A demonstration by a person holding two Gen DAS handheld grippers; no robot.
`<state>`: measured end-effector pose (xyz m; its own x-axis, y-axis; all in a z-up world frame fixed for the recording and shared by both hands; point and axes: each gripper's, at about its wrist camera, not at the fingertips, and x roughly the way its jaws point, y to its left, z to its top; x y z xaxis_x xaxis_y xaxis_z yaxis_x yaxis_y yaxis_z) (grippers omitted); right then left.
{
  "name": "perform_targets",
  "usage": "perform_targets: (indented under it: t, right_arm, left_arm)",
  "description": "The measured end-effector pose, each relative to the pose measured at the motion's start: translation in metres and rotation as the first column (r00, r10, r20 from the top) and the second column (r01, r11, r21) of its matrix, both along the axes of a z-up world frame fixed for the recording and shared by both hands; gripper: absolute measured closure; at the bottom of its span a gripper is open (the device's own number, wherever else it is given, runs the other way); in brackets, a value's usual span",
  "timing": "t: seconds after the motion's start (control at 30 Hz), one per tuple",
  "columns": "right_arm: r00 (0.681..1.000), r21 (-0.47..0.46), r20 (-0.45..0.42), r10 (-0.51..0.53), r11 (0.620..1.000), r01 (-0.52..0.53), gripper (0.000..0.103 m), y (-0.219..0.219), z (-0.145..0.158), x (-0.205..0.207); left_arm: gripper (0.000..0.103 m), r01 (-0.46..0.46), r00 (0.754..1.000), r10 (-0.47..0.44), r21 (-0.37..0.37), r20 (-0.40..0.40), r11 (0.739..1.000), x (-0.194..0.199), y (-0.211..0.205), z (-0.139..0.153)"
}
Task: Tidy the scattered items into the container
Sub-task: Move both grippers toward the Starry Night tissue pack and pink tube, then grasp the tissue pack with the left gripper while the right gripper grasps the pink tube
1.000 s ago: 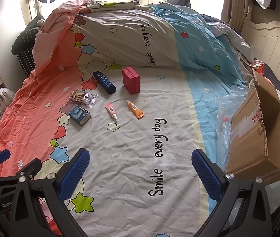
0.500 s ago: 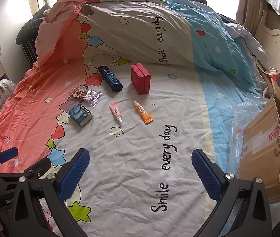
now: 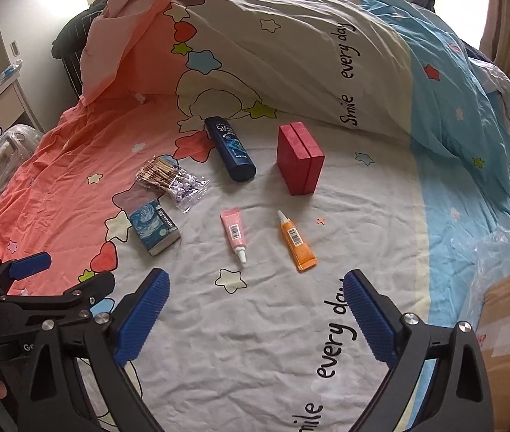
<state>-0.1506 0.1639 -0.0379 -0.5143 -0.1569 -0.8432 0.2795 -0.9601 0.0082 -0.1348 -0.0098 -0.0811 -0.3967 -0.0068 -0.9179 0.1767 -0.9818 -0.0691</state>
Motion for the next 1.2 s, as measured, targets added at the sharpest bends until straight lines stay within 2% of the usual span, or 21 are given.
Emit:
perform_targets:
  t: [0.2,0.27,0.37,0.53,1.2]
  right_arm:
    - [0.998,0.012,0.019,0.057,0.998,-0.057,0.010,-0.011,-0.015,-0.019]
    - [0.997,0.006,0.036,0.074,0.997,-0.074,0.020,-0.015,-0.021,-0.025]
    - [0.994,0.027,0.056,0.097,0.995,-0.099,0.036,-0.021,-0.030,-0.034]
    - [0.989,0.043,0.069,0.132,0.990,-0.135,0.036,-0.029,-0.041,-0.044]
    - [0.972,0.061,0.086,0.218,0.973,-0.224,0.037,-0.038,-0.071,-0.063]
  left_arm:
    - [0.000,-0.029,1.000,0.029,0.008,-0.002,1.000,-0.023,0.003,-0.014]
    - [0.000,-0.043,0.999,0.043,0.003,0.002,0.999,-0.030,0.003,-0.019]
    - [0.000,-0.063,0.998,0.063,0.040,0.012,0.997,-0.039,-0.001,-0.028]
    - [0.008,-0.084,0.996,0.083,0.011,0.045,0.996,-0.049,-0.004,-0.045]
    - [0.008,-0.152,0.988,0.149,0.068,0.045,0.986,-0.083,-0.005,-0.059]
